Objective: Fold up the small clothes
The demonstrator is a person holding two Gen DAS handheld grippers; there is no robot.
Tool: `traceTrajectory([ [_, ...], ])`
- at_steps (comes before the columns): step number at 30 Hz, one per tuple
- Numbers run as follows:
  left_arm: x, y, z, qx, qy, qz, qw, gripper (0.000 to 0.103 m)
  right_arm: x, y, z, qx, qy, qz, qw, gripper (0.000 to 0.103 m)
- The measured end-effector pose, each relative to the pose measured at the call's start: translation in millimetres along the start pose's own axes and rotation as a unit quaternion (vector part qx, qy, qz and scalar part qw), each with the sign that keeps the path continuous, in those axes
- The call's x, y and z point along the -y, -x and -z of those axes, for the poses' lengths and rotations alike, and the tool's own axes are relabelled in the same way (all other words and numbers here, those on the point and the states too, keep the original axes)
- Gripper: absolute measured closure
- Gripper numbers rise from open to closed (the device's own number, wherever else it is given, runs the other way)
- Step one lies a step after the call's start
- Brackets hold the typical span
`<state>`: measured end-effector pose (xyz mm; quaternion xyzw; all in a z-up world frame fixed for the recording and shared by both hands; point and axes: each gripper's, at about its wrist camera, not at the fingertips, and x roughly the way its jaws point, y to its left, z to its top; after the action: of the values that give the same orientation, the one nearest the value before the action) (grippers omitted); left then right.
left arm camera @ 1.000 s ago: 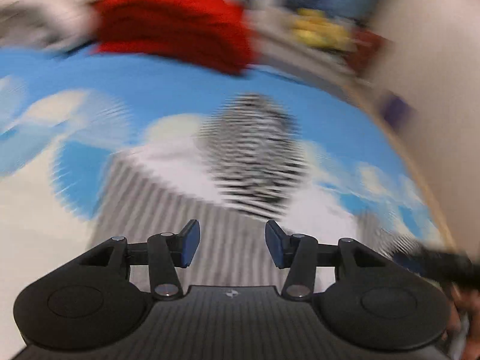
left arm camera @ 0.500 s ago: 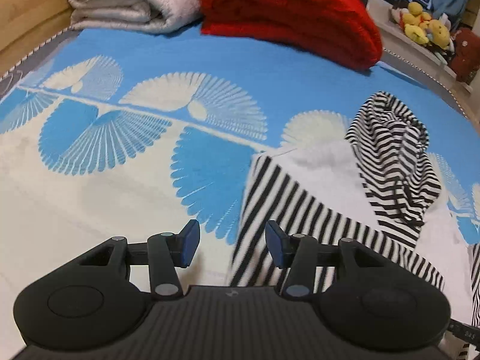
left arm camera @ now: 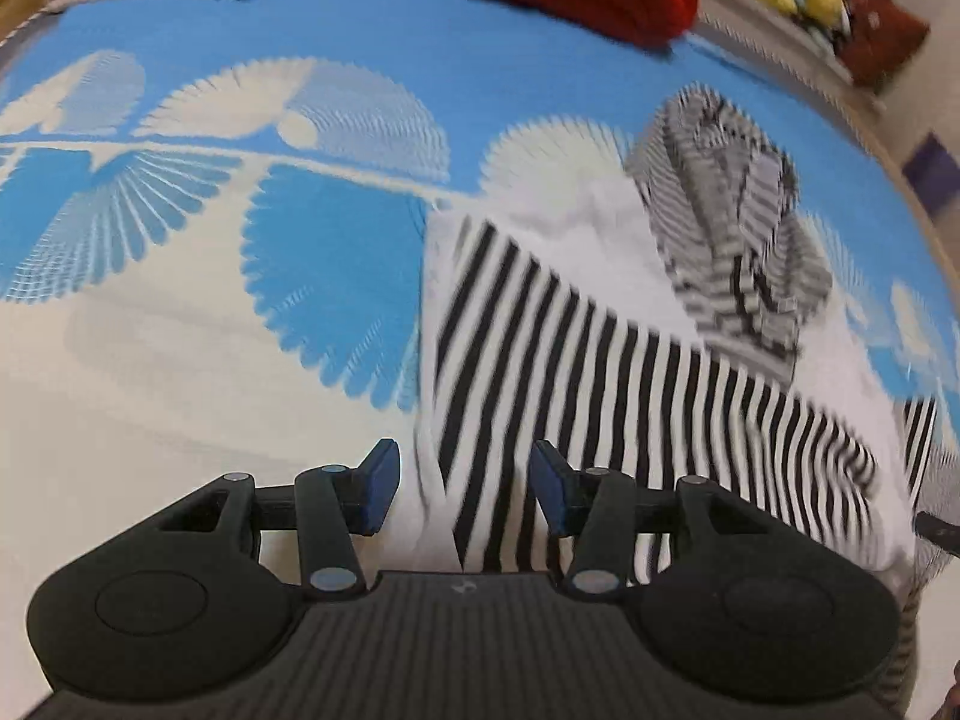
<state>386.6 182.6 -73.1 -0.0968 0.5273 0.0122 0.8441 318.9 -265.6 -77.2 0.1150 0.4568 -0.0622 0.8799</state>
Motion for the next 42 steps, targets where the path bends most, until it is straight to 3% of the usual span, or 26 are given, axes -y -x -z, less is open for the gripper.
traceTrajectory([
  [2,3.5,-6.7,5.3,-0.017,-0.019,-0.006,0.9997,0.050,4.1,-12.9,5.2,-0.039,-0.017,0.016,0.999,0.100],
  [5,4.8,-14.4,13.6,-0.038,-0.053,-0.023,0.9976,0.050,1.4,-6.6,3.4,-0.010,-0.015,0.006,1.000,0.093],
  [7,5.9,-21.5,22.4,-0.053,-0.091,-0.050,0.9932,0.049,-5.1,-2.6,1.6,0.004,0.001,-0.016,1.000,0.083],
  [8,5.3,-25.4,26.3,-0.060,-0.106,-0.064,0.9904,0.044,-7.5,-3.7,1.8,0.000,0.003,-0.031,1.000,0.073],
  [10,2.9,-28.4,29.4,-0.064,-0.121,-0.083,0.9871,0.037,-5.3,-12.3,4.0,-0.034,-0.011,-0.051,0.998,0.061],
  [13,14.5,-17.7,26.2,-0.040,-0.135,-0.093,0.9857,0.040,3.9,-32.2,10.1,-0.100,-0.043,-0.037,0.993,0.060],
  [15,24.5,-6.2,22.6,-0.009,-0.137,-0.061,0.9886,0.040,6.0,-33.6,10.9,-0.101,-0.039,-0.024,0.994,0.060],
  [17,27.4,-8.2,22.1,-0.020,-0.124,-0.019,0.9919,0.040,7.0,-33.5,9.8,-0.096,-0.033,-0.026,0.994,0.060],
  [18,27.9,-16.1,24.9,-0.040,-0.126,-0.024,0.9910,0.040,8.3,-35.2,9.9,-0.097,-0.031,-0.027,0.994,0.060],
  [20,31.6,-33.6,34.5,-0.069,-0.163,-0.079,0.9811,0.038,12.2,-36.7,7.6,-0.102,-0.034,-0.027,0.994,0.060],
  [22,31.8,-30.5,33.2,-0.060,-0.167,-0.080,0.9809,0.039,17.8,-34.9,5.2,-0.103,-0.043,-0.023,0.994,0.060],
  [25,32.8,-8.3,21.2,-0.015,-0.137,-0.041,0.9896,0.039,27.7,-24.1,-4.0,-0.082,-0.050,-0.023,0.995,0.060],
  [27,34.5,-1.3,15.8,0.000,-0.123,-0.042,0.9915,0.039,36.0,-12.7,-12.1,-0.057,-0.052,-0.024,0.997,0.060],
  [32,52.8,9.7,9.4,0.038,-0.124,-0.066,0.9894,0.039,64.7,17.9,-19.6,-0.005,-0.054,-0.023,0.998,0.060],
  [37,78.2,17.1,10.5,0.070,-0.109,-0.062,0.9897,0.039,102.0,39.3,-13.1,0.044,-0.057,0.007,0.997,0.060],
  [42,108.3,20.0,16.3,0.084,-0.126,-0.049,0.9872,0.037,148.3,48.7,-4.9,0.077,-0.078,0.046,0.993,0.061],
])
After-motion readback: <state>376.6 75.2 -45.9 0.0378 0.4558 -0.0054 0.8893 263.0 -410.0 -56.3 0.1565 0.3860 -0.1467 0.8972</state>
